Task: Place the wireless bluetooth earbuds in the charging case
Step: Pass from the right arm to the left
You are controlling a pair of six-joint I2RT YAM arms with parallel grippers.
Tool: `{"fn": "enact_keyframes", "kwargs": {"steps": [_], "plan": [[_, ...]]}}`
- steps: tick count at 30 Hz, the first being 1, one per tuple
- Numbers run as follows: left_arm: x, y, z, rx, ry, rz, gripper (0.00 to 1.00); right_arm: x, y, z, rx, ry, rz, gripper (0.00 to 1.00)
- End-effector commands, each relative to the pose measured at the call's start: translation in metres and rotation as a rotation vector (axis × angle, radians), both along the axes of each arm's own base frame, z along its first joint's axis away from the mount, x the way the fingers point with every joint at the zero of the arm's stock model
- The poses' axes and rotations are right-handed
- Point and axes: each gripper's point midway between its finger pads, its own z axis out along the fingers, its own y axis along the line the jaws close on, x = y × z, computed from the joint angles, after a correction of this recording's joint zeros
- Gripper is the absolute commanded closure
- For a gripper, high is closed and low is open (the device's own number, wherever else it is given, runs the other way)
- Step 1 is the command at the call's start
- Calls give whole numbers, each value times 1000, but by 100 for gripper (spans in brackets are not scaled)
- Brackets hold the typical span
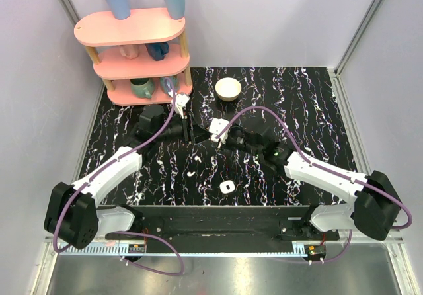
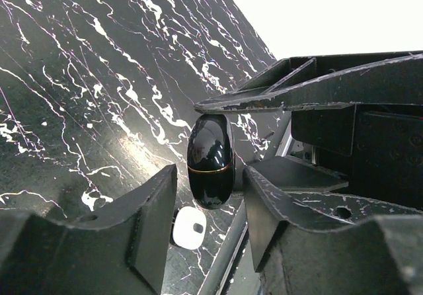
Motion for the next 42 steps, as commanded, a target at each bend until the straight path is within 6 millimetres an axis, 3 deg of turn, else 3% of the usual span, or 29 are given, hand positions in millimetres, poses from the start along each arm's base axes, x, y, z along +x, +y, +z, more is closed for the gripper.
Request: {"fn": "enact_keyframes", "kwargs": {"steps": [1, 7, 13, 23, 34, 37, 38, 40, 41, 42], "plan": [[2, -5, 26, -43, -75, -26, 50, -2, 3, 23, 52, -52, 10, 91], [3, -5, 24, -49, -68, -11, 47, -3, 3, 22, 55, -48, 12, 91], [3, -6, 20, -52, -56, -12, 62, -4, 4, 22, 56, -47, 18, 91], [3, -9, 22, -55, -60, -17, 60, -7, 7, 18, 38, -45, 41, 91], [3, -10, 21, -48, -59, -24, 99, -8, 8, 18, 37, -44, 43, 91], [3, -10, 20, -40, -70, -24, 100, -7, 7, 21, 49, -53, 36, 78], [2, -10, 20, -38, -74, -27, 100, -4, 5, 24, 57, -61, 16, 61], [1, -10, 18, -30, -95, -34, 100, -2, 2, 30, 77, -74, -10, 44], [1, -9, 19, -27, -108, -26, 100, 0, -3, 37, 96, -91, -35, 30], [1, -8, 16, -18, -125, -22, 100, 0, -4, 40, 110, -92, -46, 25]]}}
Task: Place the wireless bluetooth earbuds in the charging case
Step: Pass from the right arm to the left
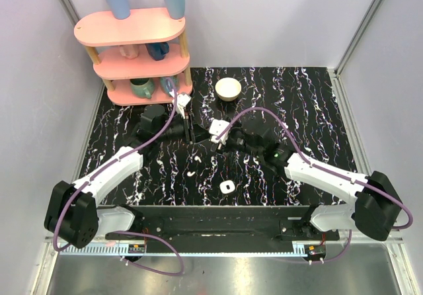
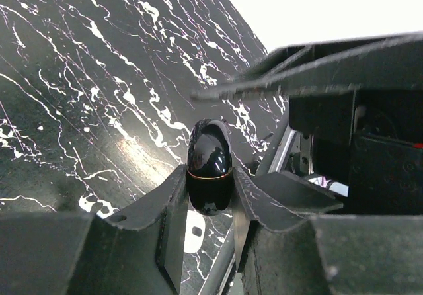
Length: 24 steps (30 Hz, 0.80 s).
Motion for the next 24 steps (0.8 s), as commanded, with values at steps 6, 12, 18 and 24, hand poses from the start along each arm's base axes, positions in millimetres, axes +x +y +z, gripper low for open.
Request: {"fn": "enact_keyframes", "kwargs": {"steps": [6, 12, 18, 24], "plan": [[4, 4, 25, -6, -262, 18, 100, -8, -18, 76, 239, -86, -84, 4], [4, 10, 52, -75, -470, 57, 100, 2, -61, 117, 565, 70, -371, 0], [-22, 21, 90, -269, -794, 81, 100, 10, -72, 118, 605, 418, -539, 0], [-39, 32, 102, -400, -971, 111, 100, -18, -44, 124, 660, 691, -309, 0]]}}
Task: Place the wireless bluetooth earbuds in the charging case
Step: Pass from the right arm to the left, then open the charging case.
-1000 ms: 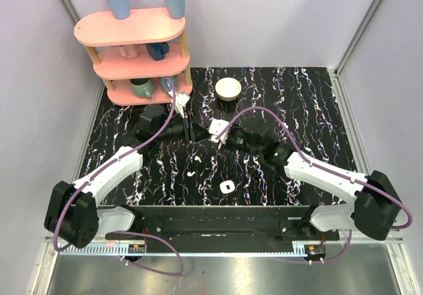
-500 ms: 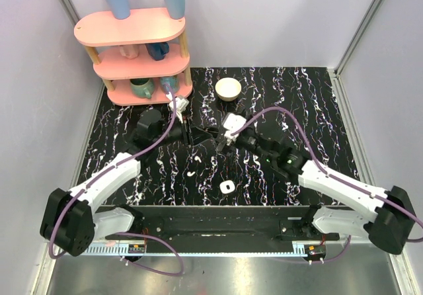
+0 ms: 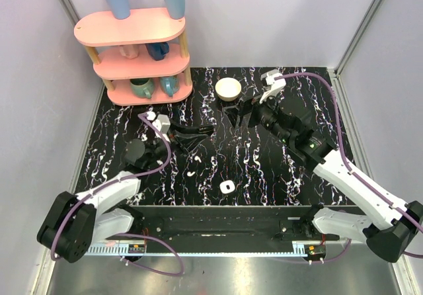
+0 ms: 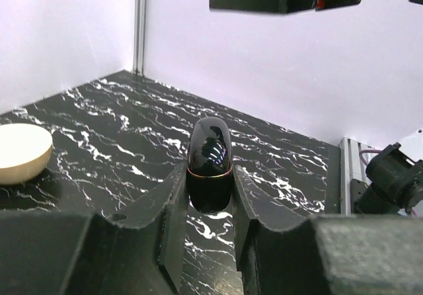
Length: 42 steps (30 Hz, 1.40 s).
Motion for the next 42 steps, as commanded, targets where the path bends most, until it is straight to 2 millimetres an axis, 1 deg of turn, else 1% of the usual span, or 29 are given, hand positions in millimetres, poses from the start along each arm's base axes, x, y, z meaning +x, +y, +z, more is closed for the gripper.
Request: {"fn": "enact_keyframes", "kwargs": {"steps": [1, 3, 4, 7, 11, 15, 18, 23, 29, 32, 34, 37, 42], "plan": [[-25, 16, 72, -230, -362, 18, 100, -39, 28, -10, 118, 212, 222, 0], [-27, 13, 68, -225, -372, -11, 100, -45, 33, -14, 119, 232, 263, 0], [-30, 14, 72, -243, -396, -17, 100, -51, 38, -18, 113, 249, 308, 0], [-28, 11, 69, -228, -407, -16, 100, -56, 43, -24, 105, 277, 345, 0], [-33, 13, 70, -218, -450, -2, 100, -53, 42, -37, 74, 309, 320, 1], [-47, 12, 79, -223, -485, -55, 100, -51, 47, -48, 54, 356, 330, 0], [-60, 9, 85, -225, -514, -103, 100, -53, 52, -50, 49, 369, 357, 0], [-74, 9, 93, -232, -549, -141, 100, -56, 55, -45, 55, 363, 393, 0], [-84, 8, 98, -233, -577, -174, 100, -56, 55, -42, 59, 356, 395, 0], [-90, 6, 101, -230, -592, -202, 100, -55, 55, -44, 57, 360, 387, 0], [-95, 6, 107, -236, -613, -216, 100, -53, 54, -43, 62, 358, 376, 0], [-105, 6, 111, -238, -642, -243, 100, -51, 53, -38, 70, 340, 360, 0], [-115, 8, 116, -244, -667, -267, 100, -45, 54, -29, 84, 312, 347, 0]]}}
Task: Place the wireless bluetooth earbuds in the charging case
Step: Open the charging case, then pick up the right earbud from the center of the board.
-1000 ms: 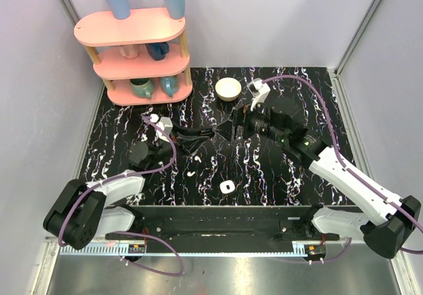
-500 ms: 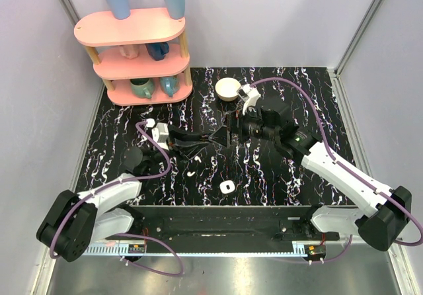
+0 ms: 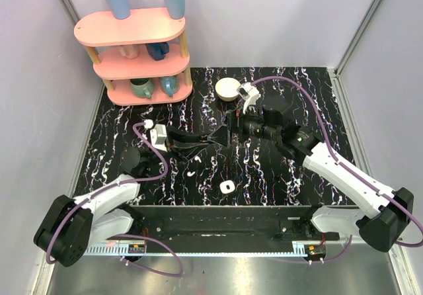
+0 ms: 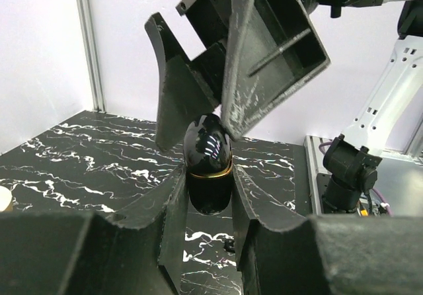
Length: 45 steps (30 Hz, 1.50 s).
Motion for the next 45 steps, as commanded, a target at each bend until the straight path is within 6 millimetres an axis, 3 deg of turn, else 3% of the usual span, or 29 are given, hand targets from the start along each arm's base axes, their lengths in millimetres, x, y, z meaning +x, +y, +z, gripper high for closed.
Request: {"fn": "enact_keyframes", "kwargs": {"steps": [1, 12, 20, 22, 24, 25, 27, 28, 30, 31, 33, 34, 35, 36, 38, 39, 45], "plan": [[-72, 18, 90, -203, -487, -117, 100, 15, 0, 33, 54, -82, -56, 0], [-75, 21, 90, -214, -493, -107, 100, 11, 3, 50, 106, -119, -28, 0], [-63, 21, 81, -216, -463, -53, 100, -5, -4, 87, 209, -226, 6, 0], [-61, 22, 80, -219, -459, -39, 100, -1, -9, 85, 200, -224, -40, 0], [-59, 23, 80, -224, -460, -24, 100, 16, -25, 83, 184, -227, -184, 0], [-58, 24, 80, -224, -458, -18, 100, 24, -35, 69, 144, -191, -258, 0], [-59, 24, 80, -224, -461, -17, 100, 51, -73, 55, 94, -154, -517, 0], [-59, 24, 80, -222, -462, -19, 100, 61, -99, 33, 15, -114, -657, 0], [-61, 25, 81, -221, -470, -19, 100, 69, -130, 11, -42, -47, -796, 0], [-62, 24, 80, -213, -469, -26, 100, 66, -147, -12, -108, 9, -855, 0], [-65, 26, 83, -214, -482, -26, 100, 62, -166, -34, -164, 69, -916, 0], [-66, 25, 82, -205, -480, -31, 100, 55, -181, -56, -207, 130, -959, 0], [-66, 25, 83, -205, -484, -31, 100, 51, -187, -66, -218, 158, -974, 0], [-68, 26, 84, -207, -493, -30, 100, 43, -194, -89, -264, 204, -984, 0], [-71, 28, 86, -207, -502, -30, 100, 34, -200, -103, -269, 240, -993, 0], [-72, 28, 87, -207, -504, -31, 100, 26, -206, -122, -313, 276, -995, 1], [-77, 31, 86, -199, -511, -30, 100, -3, -221, -177, -408, 453, -1026, 10]]}}
